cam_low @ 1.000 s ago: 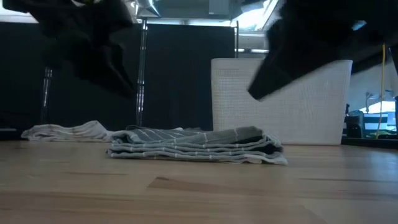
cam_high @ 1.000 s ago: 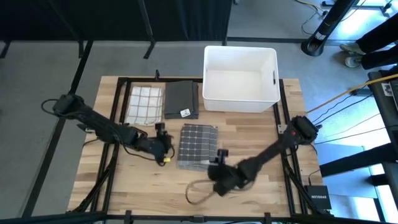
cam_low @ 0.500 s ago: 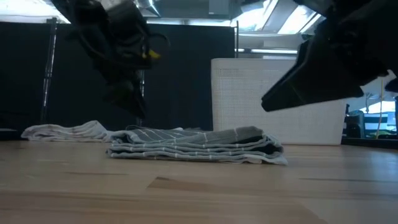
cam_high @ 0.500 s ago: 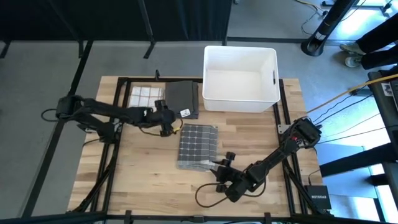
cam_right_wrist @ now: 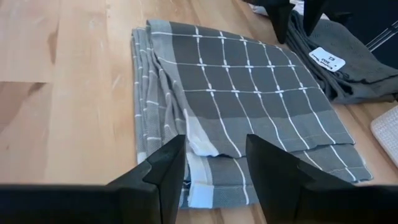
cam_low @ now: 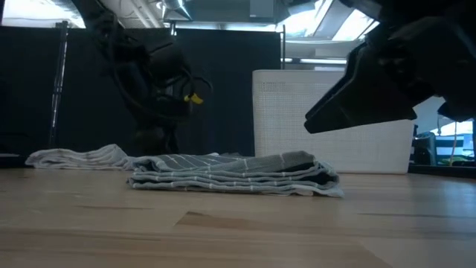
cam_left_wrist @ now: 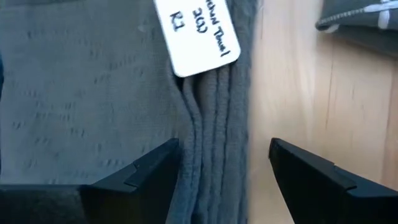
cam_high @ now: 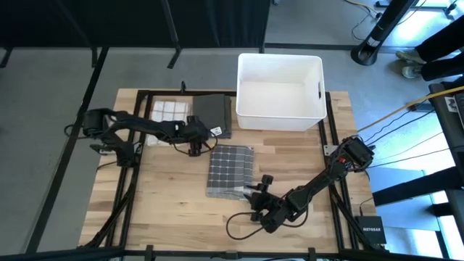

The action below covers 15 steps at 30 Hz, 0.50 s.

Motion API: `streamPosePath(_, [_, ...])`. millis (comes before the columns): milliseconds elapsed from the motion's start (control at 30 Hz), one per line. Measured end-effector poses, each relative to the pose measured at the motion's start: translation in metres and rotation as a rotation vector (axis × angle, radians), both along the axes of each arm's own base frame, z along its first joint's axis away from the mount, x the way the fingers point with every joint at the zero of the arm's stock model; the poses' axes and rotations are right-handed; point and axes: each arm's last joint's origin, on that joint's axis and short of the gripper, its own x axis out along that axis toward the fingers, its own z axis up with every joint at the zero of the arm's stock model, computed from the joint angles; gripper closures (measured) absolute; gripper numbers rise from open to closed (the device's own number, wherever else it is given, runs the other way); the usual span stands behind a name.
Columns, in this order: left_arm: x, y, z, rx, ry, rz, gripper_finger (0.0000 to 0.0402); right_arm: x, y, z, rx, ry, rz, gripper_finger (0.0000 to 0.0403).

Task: Fold towel
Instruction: Stack the gray towel on top of the gray patterned towel

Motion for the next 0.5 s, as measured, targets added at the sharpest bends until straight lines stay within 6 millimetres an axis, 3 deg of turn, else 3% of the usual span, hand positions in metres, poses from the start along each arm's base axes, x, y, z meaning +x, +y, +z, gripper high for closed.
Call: streamPosePath(500, [0.003,0.02,-0.01,0.093,0.019,0.053,0.0161,0.0,0.0,0.0,-0.003,0.003,0.001,0.0231])
